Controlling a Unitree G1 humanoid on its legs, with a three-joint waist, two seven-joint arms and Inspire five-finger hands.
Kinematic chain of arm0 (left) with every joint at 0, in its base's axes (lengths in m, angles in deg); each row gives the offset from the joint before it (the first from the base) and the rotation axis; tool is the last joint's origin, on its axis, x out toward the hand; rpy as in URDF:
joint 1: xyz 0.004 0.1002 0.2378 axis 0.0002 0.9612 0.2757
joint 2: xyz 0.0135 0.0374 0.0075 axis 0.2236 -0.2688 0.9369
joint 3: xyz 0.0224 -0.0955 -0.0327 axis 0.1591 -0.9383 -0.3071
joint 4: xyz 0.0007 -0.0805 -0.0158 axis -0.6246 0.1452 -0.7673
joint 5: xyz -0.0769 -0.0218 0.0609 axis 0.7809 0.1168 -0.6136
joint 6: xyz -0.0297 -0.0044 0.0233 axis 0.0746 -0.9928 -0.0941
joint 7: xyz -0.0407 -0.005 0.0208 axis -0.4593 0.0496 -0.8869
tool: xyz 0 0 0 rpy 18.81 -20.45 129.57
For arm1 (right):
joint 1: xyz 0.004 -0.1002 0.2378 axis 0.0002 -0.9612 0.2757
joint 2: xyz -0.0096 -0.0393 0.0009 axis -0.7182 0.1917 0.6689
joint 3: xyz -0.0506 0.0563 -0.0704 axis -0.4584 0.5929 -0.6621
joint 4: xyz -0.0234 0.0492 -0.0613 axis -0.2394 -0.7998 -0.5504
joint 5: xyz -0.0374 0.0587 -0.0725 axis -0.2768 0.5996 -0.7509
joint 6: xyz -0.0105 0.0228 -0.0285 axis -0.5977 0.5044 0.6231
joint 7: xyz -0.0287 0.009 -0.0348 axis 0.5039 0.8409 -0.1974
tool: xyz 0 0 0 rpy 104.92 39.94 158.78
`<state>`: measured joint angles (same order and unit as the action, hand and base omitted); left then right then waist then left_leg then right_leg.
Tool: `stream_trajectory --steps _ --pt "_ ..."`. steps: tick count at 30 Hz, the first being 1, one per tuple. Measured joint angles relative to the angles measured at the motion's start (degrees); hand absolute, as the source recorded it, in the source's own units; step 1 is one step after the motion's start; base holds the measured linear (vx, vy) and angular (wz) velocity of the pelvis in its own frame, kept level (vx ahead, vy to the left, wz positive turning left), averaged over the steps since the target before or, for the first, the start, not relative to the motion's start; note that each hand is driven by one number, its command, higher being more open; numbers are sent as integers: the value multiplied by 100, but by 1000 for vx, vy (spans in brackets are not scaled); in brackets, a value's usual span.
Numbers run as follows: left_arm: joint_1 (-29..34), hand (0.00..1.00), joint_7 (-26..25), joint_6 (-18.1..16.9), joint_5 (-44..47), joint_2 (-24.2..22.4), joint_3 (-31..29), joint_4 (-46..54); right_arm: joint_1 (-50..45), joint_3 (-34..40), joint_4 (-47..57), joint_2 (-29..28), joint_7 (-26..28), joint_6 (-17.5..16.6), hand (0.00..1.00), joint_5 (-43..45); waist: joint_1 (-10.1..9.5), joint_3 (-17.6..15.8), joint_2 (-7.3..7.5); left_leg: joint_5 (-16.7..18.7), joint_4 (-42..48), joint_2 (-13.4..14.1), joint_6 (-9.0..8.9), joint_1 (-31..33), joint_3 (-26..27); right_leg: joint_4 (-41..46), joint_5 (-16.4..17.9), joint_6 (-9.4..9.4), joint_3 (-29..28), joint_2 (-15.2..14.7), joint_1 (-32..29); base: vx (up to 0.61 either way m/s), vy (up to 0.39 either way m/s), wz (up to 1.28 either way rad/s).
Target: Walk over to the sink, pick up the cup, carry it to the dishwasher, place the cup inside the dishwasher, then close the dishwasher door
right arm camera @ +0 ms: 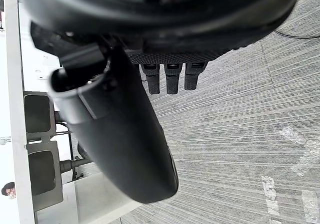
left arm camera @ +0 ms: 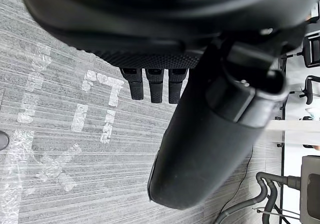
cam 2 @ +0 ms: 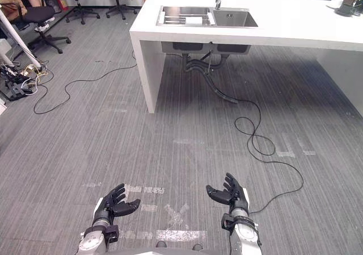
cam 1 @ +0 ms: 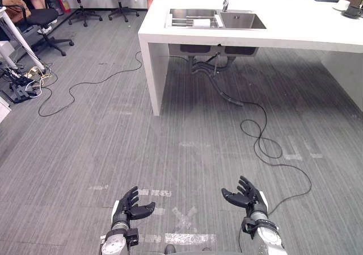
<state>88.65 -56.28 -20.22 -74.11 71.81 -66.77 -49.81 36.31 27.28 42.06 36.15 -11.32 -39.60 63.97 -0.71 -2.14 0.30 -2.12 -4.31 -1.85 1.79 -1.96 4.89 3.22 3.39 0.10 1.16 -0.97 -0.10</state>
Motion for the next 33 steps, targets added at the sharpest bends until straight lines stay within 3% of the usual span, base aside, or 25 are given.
stream_trajectory --steps 33 --pt "86 90 114 42 113 -97 -166 -515 -140 320 -656 124 -80 79 90 7 0 89 3 24 -59 -2 1 -25 62 -60 0 0 -60 9 -5 0 0 0"
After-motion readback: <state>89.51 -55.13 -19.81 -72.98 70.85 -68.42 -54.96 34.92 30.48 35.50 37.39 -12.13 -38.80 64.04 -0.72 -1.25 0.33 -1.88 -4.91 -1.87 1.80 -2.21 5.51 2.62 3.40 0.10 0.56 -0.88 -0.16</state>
